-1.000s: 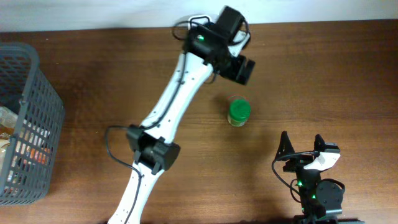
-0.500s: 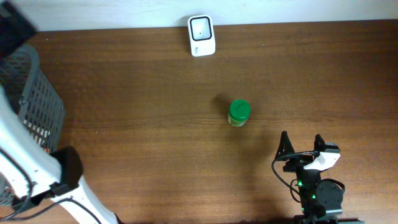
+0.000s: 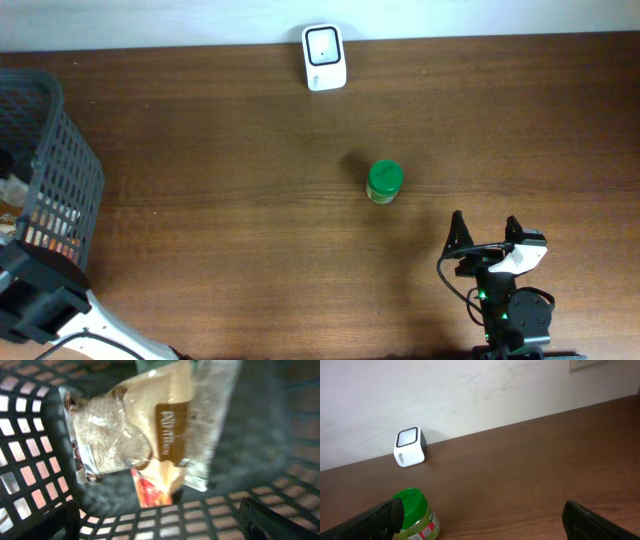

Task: Scan the item barcode
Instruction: 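Reach the left gripper into the basket and grasp the paper bag, then place the brown paper bag on the table left of the jar, then grasp the small orange box in the basket with the left gripper, then place the orange box on the table beside the paper bag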

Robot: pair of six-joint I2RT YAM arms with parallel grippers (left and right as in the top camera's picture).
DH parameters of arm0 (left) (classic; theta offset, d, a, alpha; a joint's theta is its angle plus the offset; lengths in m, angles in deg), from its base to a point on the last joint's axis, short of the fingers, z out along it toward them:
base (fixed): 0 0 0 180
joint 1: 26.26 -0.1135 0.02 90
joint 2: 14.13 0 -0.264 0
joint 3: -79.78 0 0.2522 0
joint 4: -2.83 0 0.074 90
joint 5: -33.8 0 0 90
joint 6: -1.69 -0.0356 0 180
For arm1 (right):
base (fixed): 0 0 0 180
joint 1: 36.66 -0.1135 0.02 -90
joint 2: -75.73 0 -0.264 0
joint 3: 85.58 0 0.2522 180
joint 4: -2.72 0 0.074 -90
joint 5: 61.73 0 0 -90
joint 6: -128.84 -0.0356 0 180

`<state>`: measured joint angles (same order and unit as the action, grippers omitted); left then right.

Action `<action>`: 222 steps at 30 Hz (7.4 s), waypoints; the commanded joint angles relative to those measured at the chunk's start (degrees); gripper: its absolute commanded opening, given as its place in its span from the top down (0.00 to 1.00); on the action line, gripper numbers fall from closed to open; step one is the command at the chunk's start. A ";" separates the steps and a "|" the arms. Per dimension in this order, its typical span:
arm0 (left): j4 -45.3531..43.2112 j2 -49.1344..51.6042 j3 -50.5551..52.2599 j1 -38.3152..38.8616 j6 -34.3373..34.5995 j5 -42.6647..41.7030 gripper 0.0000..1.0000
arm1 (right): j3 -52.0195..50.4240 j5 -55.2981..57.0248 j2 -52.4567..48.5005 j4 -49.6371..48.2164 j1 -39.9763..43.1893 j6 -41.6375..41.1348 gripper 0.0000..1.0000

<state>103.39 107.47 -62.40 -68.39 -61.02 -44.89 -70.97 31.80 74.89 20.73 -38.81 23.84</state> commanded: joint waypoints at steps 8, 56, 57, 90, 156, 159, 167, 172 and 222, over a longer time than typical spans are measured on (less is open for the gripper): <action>-23.21 -0.33 26.40 -0.92 -3.80 2.03 0.01 | -0.52 0.09 0.37 0.07 -0.46 -0.24 0.02; 9.90 -11.76 -30.08 54.18 -7.80 -5.60 1.00 | -0.52 0.09 0.37 0.07 -0.46 -0.24 0.02; 9.73 -10.73 -24.00 58.51 -7.65 -5.55 1.00 | -0.52 0.09 0.37 0.07 -0.46 -0.24 0.02; -5.64 -13.05 -8.22 59.34 -10.29 -9.88 0.01 | -0.52 0.09 0.37 0.07 -0.46 -0.24 0.02; -9.33 -18.86 -2.40 2.27 -8.11 -32.13 0.52 | -0.52 0.09 0.37 0.07 -0.46 -0.24 0.02; -7.54 -23.26 -2.67 13.79 -11.21 -31.39 0.48 | -0.52 0.09 0.37 0.07 -0.46 -0.24 0.02; -3.21 -15.58 4.37 48.35 -14.16 -23.04 0.48 | -0.52 0.09 0.37 0.07 -0.46 -0.24 0.02; -5.31 -6.82 6.58 60.76 -14.14 -19.15 0.48 | -0.52 0.09 0.37 0.07 -0.46 -0.24 0.02; -7.41 22.60 -0.17 54.10 -22.14 -20.55 0.42 | -0.52 0.09 0.37 0.07 -0.46 -0.24 0.02</action>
<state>94.91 128.82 -57.42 -13.95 -83.91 -62.87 -70.97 31.82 74.89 20.73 -38.81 23.82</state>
